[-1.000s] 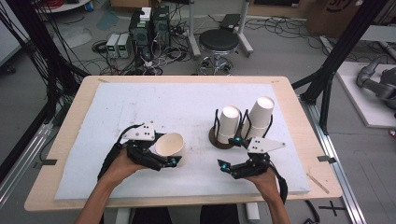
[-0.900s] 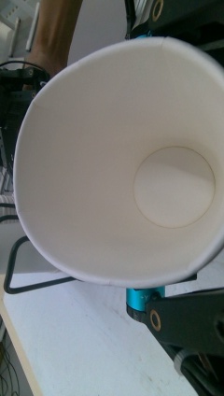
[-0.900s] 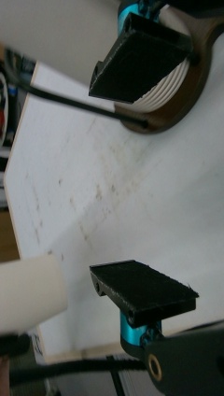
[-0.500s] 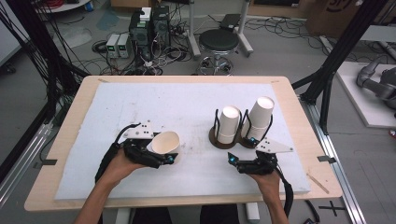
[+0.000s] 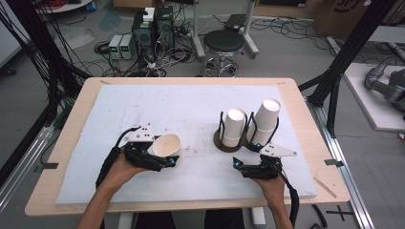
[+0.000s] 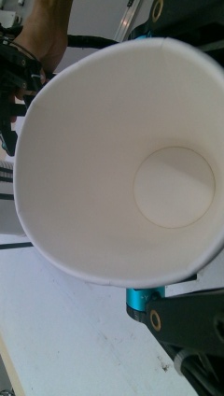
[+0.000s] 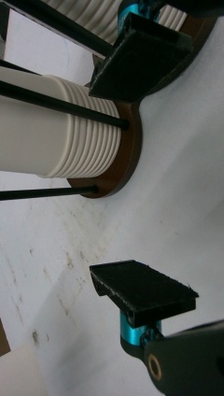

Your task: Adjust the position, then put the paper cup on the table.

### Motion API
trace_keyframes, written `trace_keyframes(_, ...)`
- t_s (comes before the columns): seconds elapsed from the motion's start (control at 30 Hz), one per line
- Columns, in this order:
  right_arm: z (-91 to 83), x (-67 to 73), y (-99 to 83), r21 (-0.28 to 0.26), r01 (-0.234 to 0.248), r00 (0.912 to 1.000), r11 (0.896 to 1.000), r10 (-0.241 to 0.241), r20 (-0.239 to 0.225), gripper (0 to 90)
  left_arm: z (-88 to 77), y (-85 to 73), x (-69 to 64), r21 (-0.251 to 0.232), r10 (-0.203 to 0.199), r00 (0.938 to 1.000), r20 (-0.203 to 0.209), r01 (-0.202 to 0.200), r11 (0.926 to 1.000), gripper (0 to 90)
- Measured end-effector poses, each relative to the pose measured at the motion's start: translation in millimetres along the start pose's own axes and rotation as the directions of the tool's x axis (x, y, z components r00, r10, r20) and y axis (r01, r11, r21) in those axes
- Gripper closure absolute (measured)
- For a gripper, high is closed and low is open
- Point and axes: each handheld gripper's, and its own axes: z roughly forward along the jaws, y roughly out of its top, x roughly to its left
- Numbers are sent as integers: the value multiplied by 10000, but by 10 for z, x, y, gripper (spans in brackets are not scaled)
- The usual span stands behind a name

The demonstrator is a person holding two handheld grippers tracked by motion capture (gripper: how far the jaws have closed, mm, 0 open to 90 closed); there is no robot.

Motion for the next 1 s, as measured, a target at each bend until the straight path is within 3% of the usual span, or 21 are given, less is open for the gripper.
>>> trace_keyframes(0.13, -4, -13, -28, 11, -222, 9997, 9998, 222, 37, 139, 4, -4, -3, 4, -25, 10000, 53, 25, 10000, 295)
trace_keyframes(1.0, -5, -51, -50, 17, -185, 9998, 9998, 185, 107, 139, -15, 15, 10, 16, 14, 10000, 2, -14, 10000, 296)
